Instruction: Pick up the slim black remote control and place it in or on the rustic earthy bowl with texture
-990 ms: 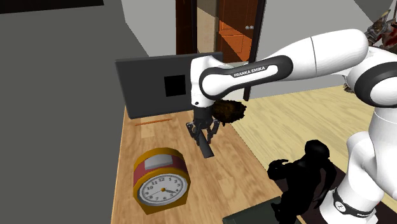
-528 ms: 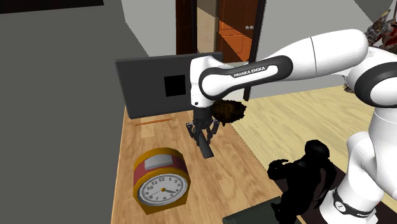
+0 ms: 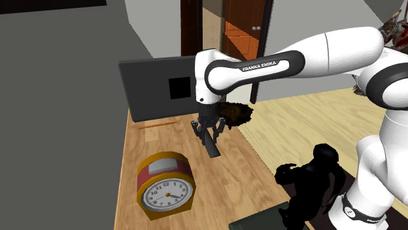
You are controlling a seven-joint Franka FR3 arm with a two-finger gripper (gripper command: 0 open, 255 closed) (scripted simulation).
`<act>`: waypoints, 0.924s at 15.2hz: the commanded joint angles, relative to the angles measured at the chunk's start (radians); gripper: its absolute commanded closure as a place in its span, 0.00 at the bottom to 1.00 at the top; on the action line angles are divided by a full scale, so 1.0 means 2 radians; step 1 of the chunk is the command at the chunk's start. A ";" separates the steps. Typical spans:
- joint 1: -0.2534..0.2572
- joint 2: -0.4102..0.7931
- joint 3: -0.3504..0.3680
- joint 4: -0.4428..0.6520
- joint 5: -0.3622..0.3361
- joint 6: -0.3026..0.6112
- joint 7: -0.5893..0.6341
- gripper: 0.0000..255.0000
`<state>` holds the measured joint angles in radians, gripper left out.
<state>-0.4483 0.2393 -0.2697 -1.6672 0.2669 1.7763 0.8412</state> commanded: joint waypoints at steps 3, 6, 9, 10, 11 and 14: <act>-0.001 -0.003 -0.001 0.021 -0.002 -0.024 0.005 1.00; -0.002 -0.005 -0.001 0.039 -0.003 -0.043 0.009 1.00; -0.003 -0.005 -0.002 0.059 -0.004 -0.063 0.013 1.00; -0.003 -0.005 -0.002 0.066 -0.004 -0.070 0.014 1.00; -0.004 -0.005 -0.002 0.073 -0.004 -0.076 0.015 1.00; -0.005 -0.003 -0.002 0.095 -0.004 -0.097 0.018 1.00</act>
<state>-0.4570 0.2272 -0.2746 -1.4984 0.2576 1.5992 0.8753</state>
